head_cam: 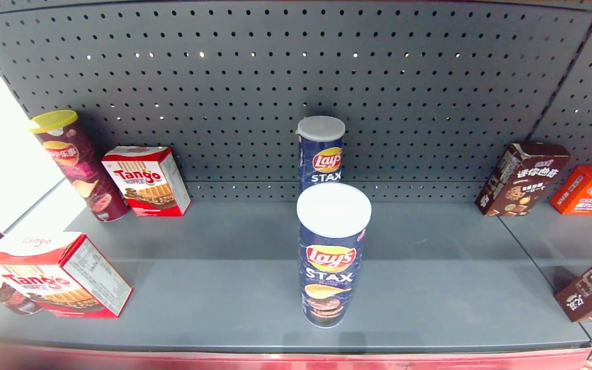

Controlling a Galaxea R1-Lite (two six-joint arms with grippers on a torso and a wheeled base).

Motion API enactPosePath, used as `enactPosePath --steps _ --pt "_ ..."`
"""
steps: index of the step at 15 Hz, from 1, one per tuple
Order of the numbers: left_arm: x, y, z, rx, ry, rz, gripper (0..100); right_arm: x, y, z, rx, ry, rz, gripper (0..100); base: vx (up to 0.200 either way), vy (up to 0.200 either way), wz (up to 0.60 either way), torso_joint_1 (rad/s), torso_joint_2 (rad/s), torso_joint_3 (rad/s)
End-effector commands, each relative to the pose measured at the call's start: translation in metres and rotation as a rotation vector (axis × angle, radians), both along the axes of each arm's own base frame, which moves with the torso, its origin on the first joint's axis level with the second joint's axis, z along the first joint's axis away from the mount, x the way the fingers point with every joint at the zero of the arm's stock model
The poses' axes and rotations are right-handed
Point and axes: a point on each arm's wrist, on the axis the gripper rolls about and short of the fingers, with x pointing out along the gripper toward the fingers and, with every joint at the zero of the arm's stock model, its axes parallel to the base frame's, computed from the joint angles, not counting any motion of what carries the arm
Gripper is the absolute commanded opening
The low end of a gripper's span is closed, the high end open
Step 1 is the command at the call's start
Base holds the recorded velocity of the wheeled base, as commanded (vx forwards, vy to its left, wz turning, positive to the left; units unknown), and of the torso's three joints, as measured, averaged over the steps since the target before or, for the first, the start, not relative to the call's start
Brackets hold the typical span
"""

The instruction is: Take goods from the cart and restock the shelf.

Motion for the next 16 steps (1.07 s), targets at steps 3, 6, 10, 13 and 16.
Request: enactPosePath --steps 3,6,10,13,16 --pt "0.0001 0.0 0.0001 0.0 0.002 0.001 100 0.0001 0.0 0.0002 0.0 -0.001 -0.001 100 0.0 0.0 0.0 0.0 0.0 0.0" --pt "0.0001 0.0 0.0001 0.001 0.001 -0.001 100 0.0001 0.0 0.0 0.0 0.001 -0.001 100 0.0 0.0 0.0 0.0 0.0 0.0" --pt "-0.0001 0.0 0.0005 0.001 0.0 -0.001 100 0.0001 0.0 0.0 0.0 0.001 0.0 100 0.0 0.0 0.0 0.0 0.0 0.0" --pt "0.0001 0.0 0.0001 0.001 0.001 -0.001 100 0.0001 0.0 0.0 0.0 0.001 -0.001 100 0.0 0.0 0.0 0.0 0.0 0.0" --pt "0.0001 0.0 0.0001 0.0 0.002 0.001 100 0.0001 0.0 0.0002 0.0 -0.001 -0.001 100 0.0 0.0 0.0 0.0 0.0 0.0"
